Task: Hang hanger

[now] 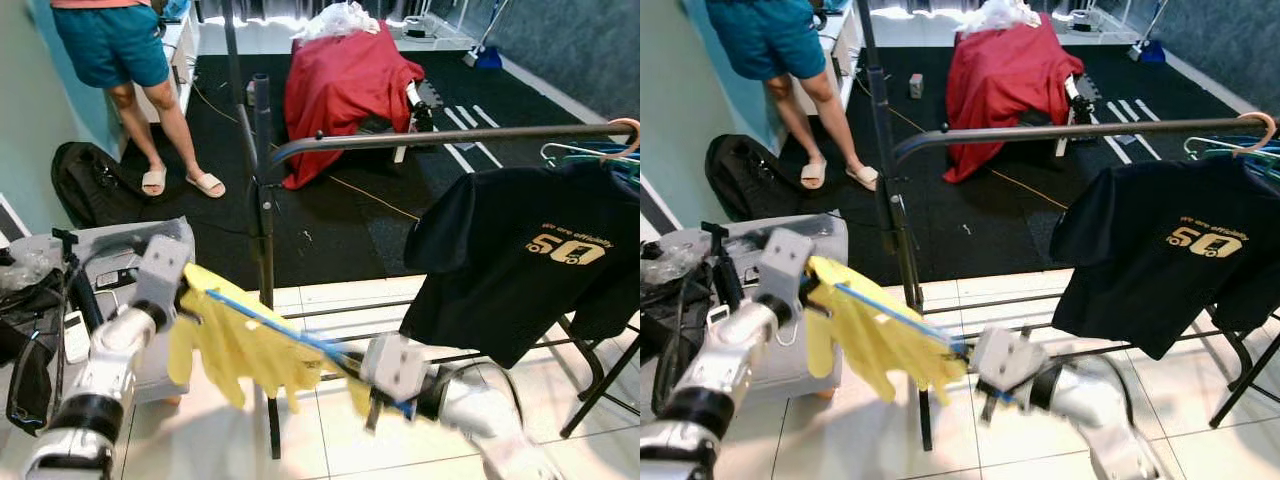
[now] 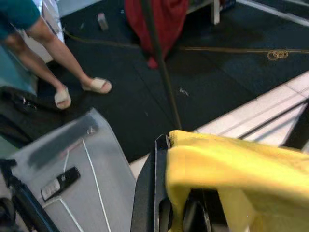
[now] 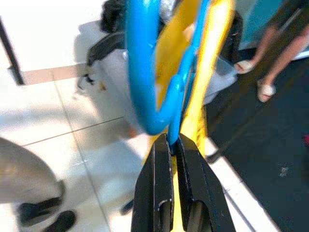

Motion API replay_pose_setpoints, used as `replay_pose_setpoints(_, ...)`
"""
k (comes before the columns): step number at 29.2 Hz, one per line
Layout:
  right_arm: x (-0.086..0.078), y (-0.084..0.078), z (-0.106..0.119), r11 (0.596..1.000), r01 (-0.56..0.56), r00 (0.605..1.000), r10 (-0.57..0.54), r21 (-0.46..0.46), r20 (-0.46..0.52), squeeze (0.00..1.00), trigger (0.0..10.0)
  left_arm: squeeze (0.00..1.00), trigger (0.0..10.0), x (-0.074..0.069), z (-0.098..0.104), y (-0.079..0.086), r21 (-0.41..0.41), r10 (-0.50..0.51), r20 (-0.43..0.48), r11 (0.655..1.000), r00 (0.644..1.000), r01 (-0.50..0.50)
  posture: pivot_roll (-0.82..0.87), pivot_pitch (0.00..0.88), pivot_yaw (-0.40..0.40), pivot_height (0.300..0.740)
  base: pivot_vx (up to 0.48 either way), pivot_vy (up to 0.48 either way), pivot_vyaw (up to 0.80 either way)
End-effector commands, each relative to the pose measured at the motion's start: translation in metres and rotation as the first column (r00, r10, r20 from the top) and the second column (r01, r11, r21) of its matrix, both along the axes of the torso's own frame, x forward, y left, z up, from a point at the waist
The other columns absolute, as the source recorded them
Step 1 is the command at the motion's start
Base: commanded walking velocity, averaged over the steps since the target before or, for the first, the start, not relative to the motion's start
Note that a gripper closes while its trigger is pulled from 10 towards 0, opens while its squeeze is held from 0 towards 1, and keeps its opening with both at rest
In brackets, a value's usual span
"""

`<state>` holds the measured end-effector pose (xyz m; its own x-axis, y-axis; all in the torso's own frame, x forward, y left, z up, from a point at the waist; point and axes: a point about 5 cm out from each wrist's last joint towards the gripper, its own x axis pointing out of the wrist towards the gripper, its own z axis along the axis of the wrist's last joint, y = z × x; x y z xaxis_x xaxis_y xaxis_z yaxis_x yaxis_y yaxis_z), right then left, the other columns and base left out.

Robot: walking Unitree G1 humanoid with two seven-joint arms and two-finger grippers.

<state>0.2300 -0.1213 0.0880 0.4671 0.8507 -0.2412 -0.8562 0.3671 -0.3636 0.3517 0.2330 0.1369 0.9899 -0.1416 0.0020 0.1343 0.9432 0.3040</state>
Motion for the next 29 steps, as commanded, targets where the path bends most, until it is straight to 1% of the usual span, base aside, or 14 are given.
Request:
replay_pose_setpoints(1, -0.008, -0.009, -0.024, 1.0, 0.016, 0.997, -0.018, -0.026, -0.075, 0.0, 10.0, 0.0, 0.0, 0.004, 0.02, 0.024, -0.017, 0.093, 0.051, 0.996, 0.994, -0.093, -0.1, 0.1, 0.011, 0.74, 0.0, 0.0, 0.0)
replay_pose_setpoints(4, -0.006, -0.02, -0.042, 0.992, 0.122, 0.989, -0.125, -0.039, -0.084, 0.0, 10.0, 0.0, 0.0, 0.006, 0.031, 0.033, -0.006, 0.109, 0.078, 0.994, 0.991, -0.108, -0.1, 0.1, 0.011, 0.74, 0.0, 0.0, 0.0)
replay_pose_setpoints(6, -0.001, -0.03, -0.052, 0.97, 0.235, 0.964, -0.241, -0.065, -0.109, 0.0, 10.0, 0.0, 0.0, 0.006, 0.046, 0.036, -0.094, 0.101, 0.153, 0.992, 0.983, -0.087, -0.1, 0.098, 0.012, 0.74, 0.0, 0.0, 0.0)
replay_pose_setpoints(9, 0.0, -0.038, -0.06, 0.947, 0.303, 0.934, -0.317, -0.106, -0.163, 0.0, 10.0, 0.0, 0.0, 0.003, 0.058, 0.033, -0.166, 0.079, 0.232, 0.985, 0.969, -0.04, -0.1, 0.095, 0.009, 0.74, 0.0, 0.0, 0.0)
replay_pose_setpoints(12, 0.001, -0.041, -0.06, 0.943, 0.312, 0.926, -0.329, -0.119, -0.186, 0.0, 10.0, 0.0, 0.0, 0.002, 0.06, 0.031, -0.165, 0.072, 0.252, 0.986, 0.965, -0.03, -0.09, 0.092, 0.006, 0.74, 0.0, 0.0, 0.0)
replay_pose_setpoints(15, 0.0, -0.047, -0.064, 0.946, 0.287, 0.914, -0.317, -0.147, -0.255, 0.0, 10.0, 0.0, 0.0, 0.0, 0.057, 0.04, -0.112, 0.154, 0.244, 0.985, 0.958, -0.13, -0.09, 0.09, 0.004, 0.74, 0.0, 0.0, 0.0)
replay_pose_setpoints(18, -0.007, -0.052, -0.079, 0.941, 0.241, 0.895, -0.31, -0.235, -0.322, 0.0, 10.0, 0.0, 0.0, 0.0, 0.061, 0.04, -0.121, 0.151, 0.273, 0.985, 0.95, -0.122, -0.1, 0.091, 0.005, 0.74, 0.0, 0.0, 0.0)
replay_pose_setpoints(19, -0.008, -0.054, -0.086, 0.934, 0.239, 0.893, -0.319, -0.267, -0.319, 0.0, 10.0, 0.0, 0.0, 0.0, 0.063, 0.034, -0.146, 0.101, 0.288, 0.987, 0.952, -0.06, -0.09, 0.089, 0.005, 0.74, 0.0, 0.0, 0.0)
replay_pose_setpoints(21, -0.008, -0.054, -0.086, 0.934, 0.239, 0.893, -0.319, -0.267, -0.319, 0.0, 10.0, 0.0, 0.0, 0.0, 0.063, 0.034, -0.146, 0.101, 0.288, 0.987, 0.952, -0.06, -0.09, 0.089, 0.005, 0.74, 0.0, 0.0, 0.0)
replay_pose_setpoints(23, 0.002, -0.05, -0.084, 0.929, 0.302, 0.9, -0.352, -0.214, -0.259, 0.0, 10.0, 0.0, 0.0, -0.006, 0.049, 0.002, -0.104, -0.168, 0.203, 0.976, 0.965, 0.192, -0.09, 0.096, 0.015, 0.74, 0.0, 0.0, 0.0)
replay_pose_setpoints(25, 0.018, -0.042, -0.064, 0.935, 0.347, 0.917, -0.354, -0.071, -0.183, 0.0, 10.0, 0.0, 0.0, -0.022, 0.021, -0.031, -0.036, -0.436, 0.043, 0.898, 0.899, 0.438, -0.09, 0.102, 0.019, 0.74, 0.0, 0.0, 0.0)
replay_pose_setpoints(26, 0.018, -0.042, -0.064, 0.935, 0.347, 0.917, -0.354, -0.071, -0.183, 0.0, 10.0, 0.0, 0.0, -0.022, 0.021, -0.031, -0.036, -0.436, 0.043, 0.898, 0.899, 0.438, -0.09, 0.102, 0.019, 0.74, 0.0, 0.0, 0.0)
replay_pose_setpoints(28, 0.024, -0.036, -0.051, 0.939, 0.344, 0.928, -0.341, -0.008, -0.151, 0.0, 10.0, 0.0, 0.0, -0.029, 0.009, -0.042, -0.024, -0.503, -0.019, 0.864, 0.864, 0.502, -0.09, 0.104, 0.02, 0.74, 0.0, 0.0, 0.0)
replay_pose_setpoints(29, 0.03, -0.028, -0.032, 0.946, 0.32, 0.943, -0.313, 0.046, -0.11, 0.0, 10.0, 0.0, 0.0, -0.034, 0.001, -0.049, -0.029, -0.535, -0.055, 0.845, 0.843, 0.534, -0.09, 0.105, 0.019, 0.74, 0.0, 0.0, 0.0)
